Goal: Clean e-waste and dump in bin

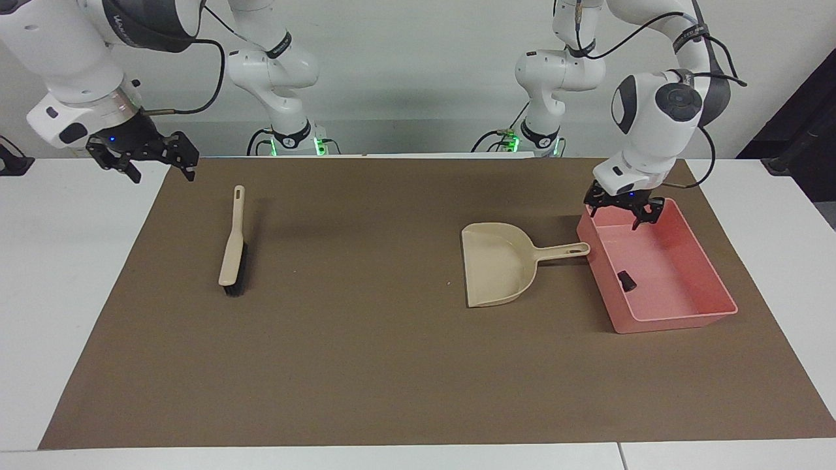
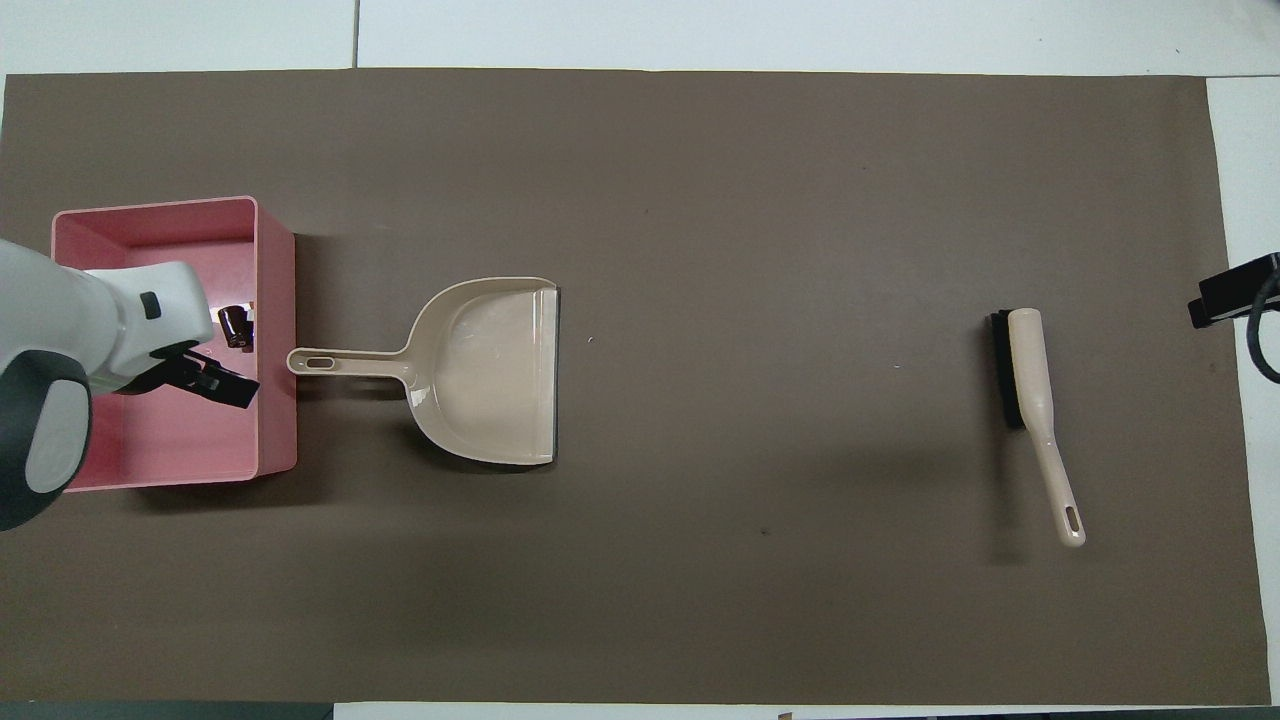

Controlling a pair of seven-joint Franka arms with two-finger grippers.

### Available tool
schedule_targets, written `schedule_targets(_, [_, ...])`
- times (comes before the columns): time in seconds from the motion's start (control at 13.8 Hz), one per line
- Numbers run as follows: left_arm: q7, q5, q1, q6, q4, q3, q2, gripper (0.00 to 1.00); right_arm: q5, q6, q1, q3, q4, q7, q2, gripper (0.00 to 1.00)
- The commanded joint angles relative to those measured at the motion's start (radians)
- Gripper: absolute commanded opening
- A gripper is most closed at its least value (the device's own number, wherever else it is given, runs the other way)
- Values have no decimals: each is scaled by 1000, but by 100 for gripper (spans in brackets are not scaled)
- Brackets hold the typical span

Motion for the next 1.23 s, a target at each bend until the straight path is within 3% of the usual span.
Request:
schedule_targets(0.0, [-37,-88,56,-115,165,-7,35,98,-11,15,-8,11,-17,14,-13,99])
schedule_targets(0.22, [-42,-111,63,-301,415,-4,112,98,-8,15,-8,11,-16,16,-13,99])
schedule_targets(0.36, [-71,-113,80,-397,517,-2,134,98,-8,15,-8,11,-16,14,-13,99])
schedule_targets(0.51, [-129,-120,90,-418,513,-2,114,98,-8,15,-8,11,-16,14,-13,99])
schedule_targets(0.65, [-169,-120,98,-441,435,-4,62,98,-8,15,-9,11,-16,14,-13,99])
schedule_targets(1.16, [-220,-173,109,-422,468,-2,85,98,-8,15,-9,11,-17,14,-13,99])
